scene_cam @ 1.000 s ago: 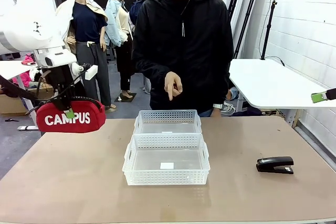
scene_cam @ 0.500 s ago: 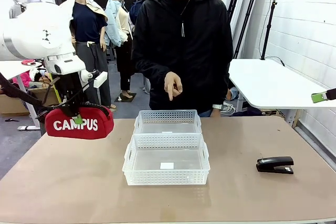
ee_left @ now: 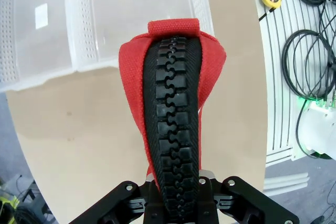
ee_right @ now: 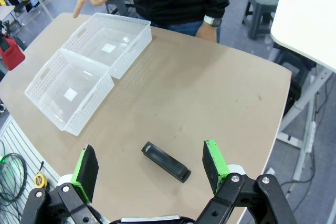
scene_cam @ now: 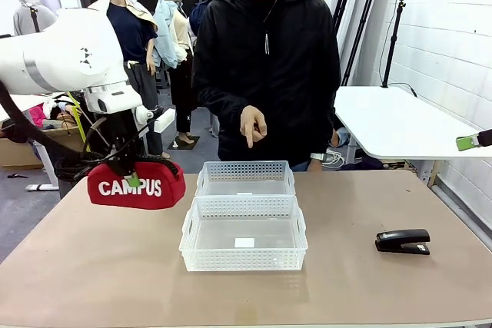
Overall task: Distribute items into two baskets.
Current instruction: Move the picked Pencil pouch towards the Organizing basket indicated by the person, stopping as directed.
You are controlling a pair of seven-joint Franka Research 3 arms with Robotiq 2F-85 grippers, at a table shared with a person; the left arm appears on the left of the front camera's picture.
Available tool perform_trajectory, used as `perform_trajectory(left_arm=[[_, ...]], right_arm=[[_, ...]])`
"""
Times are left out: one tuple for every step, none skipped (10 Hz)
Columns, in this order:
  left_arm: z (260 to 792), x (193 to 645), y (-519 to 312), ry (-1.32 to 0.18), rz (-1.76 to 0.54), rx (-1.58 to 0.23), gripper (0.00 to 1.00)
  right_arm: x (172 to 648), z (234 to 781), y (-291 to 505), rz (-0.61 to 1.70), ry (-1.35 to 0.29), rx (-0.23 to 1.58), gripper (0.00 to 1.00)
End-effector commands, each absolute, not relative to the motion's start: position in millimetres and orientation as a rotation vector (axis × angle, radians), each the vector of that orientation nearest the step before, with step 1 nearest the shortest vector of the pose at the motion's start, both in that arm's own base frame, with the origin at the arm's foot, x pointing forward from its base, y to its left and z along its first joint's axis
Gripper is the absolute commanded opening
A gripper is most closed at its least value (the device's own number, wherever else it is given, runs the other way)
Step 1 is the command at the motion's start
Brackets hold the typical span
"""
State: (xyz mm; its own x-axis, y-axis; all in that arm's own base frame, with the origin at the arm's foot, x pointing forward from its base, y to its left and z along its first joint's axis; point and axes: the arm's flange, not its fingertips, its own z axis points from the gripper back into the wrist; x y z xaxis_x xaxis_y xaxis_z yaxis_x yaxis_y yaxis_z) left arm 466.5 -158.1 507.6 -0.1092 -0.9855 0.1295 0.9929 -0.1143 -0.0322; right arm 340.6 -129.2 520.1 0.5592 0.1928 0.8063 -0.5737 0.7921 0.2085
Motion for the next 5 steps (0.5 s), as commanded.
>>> perform_trajectory(left_arm=[[512.8,479.6,-177.9,-0.081,-1.715,-0.174,0.0],[513.7,481.8,-188.1,-0.059,-1.722,-0.165,0.0],[514.8,484.2,-200.0,-0.056,-1.719,-0.163,0.0],[514.0,487.2,-215.1,-0.048,-1.725,-0.151,0.0],[512.5,487.2,-228.6,-0.038,-1.735,-0.141,0.0]], right_arm=[[342.9,517.7,-128.6,0.48,-0.89,0.51,1.0],[342.9,517.7,-128.6,0.48,-0.89,0.51,1.0],[342.9,517.7,-128.6,0.48,-0.89,0.51,1.0],[342.9,517.7,-128.6,0.48,-0.89,0.51,1.0],[342.9,517.7,-128.6,0.48,-0.89,0.51,1.0]])
